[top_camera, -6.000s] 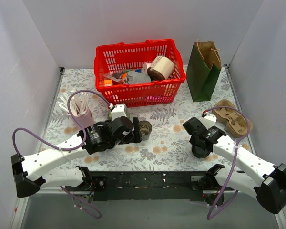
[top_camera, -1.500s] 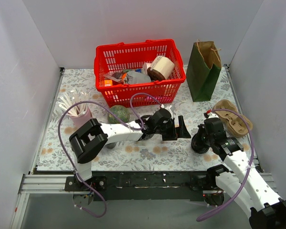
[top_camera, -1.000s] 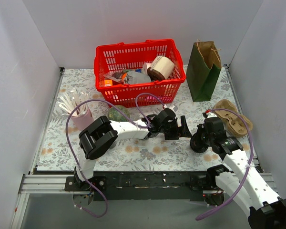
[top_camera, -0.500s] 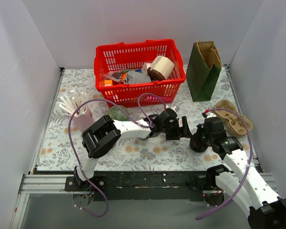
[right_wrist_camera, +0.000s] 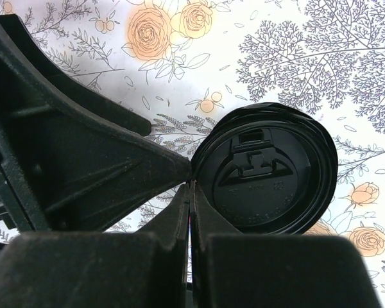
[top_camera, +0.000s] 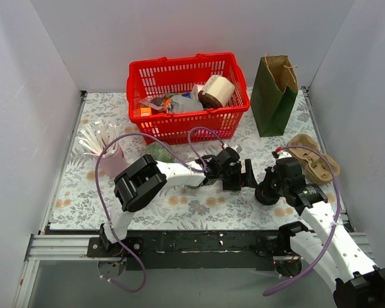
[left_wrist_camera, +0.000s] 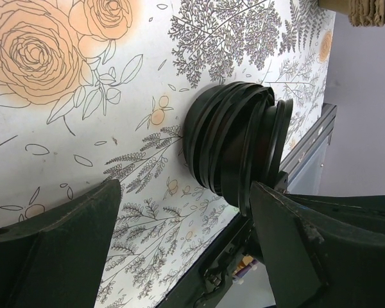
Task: Pack the takeout coffee
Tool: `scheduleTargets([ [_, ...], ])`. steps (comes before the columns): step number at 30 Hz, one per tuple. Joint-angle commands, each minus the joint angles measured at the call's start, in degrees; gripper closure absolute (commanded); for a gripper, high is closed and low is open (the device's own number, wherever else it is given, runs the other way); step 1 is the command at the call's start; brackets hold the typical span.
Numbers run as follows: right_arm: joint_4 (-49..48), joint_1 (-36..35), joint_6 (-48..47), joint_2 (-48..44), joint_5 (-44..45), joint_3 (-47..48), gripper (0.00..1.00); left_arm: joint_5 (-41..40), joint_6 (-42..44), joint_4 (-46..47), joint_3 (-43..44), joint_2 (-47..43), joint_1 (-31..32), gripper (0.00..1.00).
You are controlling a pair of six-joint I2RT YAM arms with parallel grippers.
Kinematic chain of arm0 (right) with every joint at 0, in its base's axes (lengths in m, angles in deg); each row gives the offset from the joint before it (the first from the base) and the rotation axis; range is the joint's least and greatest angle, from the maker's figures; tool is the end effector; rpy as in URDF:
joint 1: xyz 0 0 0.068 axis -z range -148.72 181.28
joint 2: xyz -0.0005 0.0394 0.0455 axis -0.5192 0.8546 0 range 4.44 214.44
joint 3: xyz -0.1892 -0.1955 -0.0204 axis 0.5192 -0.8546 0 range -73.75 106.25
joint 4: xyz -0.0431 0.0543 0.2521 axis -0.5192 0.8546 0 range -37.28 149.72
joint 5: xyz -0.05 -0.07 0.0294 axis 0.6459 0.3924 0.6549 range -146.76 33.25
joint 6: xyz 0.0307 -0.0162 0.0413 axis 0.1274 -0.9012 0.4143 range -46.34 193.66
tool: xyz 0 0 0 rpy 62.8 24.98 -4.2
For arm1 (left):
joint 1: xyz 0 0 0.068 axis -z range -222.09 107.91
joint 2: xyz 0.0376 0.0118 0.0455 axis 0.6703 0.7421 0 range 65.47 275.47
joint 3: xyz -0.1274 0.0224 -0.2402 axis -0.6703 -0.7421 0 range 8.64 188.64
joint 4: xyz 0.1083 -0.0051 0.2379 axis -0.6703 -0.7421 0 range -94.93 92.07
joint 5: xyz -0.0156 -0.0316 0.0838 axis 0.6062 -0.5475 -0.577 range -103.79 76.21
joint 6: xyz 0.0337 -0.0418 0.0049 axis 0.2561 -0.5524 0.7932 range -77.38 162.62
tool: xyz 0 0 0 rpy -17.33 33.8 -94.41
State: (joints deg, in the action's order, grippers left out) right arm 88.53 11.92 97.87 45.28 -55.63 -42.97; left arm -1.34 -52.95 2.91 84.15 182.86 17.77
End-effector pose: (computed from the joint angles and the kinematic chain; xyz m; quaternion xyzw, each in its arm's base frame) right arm 0.1402 0.0485 0.2238 0.0429 0.9257 0.1310 0.3522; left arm 0.2174 -0.3894 0.1577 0.2347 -0.8749 0.4235 0.0087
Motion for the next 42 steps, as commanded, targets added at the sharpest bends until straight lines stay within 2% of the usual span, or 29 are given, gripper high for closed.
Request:
scheduleTargets([
  [1,-1.97,0.28,-0.74,-1.29,-0.69,2.35,0.99,-1.37,1.44,-0.49,1.66,-0.31,0.61,0.19],
  [12,-2.76,0.28,-0.48,-4.1,0.99,2.62,0.99,-1.81,1.88,-3.39,1.93,0.04,1.14,0.19],
  [19,2.77,0.28,2.51,0.29,4.05,3.49,0.99,-1.46,2.14,-3.3,2.28,-0.05,1.32,0.18],
  [23,0.14,0.28,6.55,0.12,5.55,2.35,0.8,-1.37,2.23,-3.39,2.28,0.13,1.49,0.18],
  [26,-0.13,0.28,9.45,-0.5,8.8,3.22,0.72,-1.37,2.32,-3.39,2.28,0.13,1.58,0.18],
  [33,0.31,0.28,12.09,1.69,11.09,4.28,0.69,-1.64,2.49,-3.57,2.19,-0.05,1.67,0.18],
  [42,-4.44,0.28,13.94,3.19,10.3,3.32,0.69,-1.64,2.58,-3.74,2.37,0.21,1.76,0.18],
])
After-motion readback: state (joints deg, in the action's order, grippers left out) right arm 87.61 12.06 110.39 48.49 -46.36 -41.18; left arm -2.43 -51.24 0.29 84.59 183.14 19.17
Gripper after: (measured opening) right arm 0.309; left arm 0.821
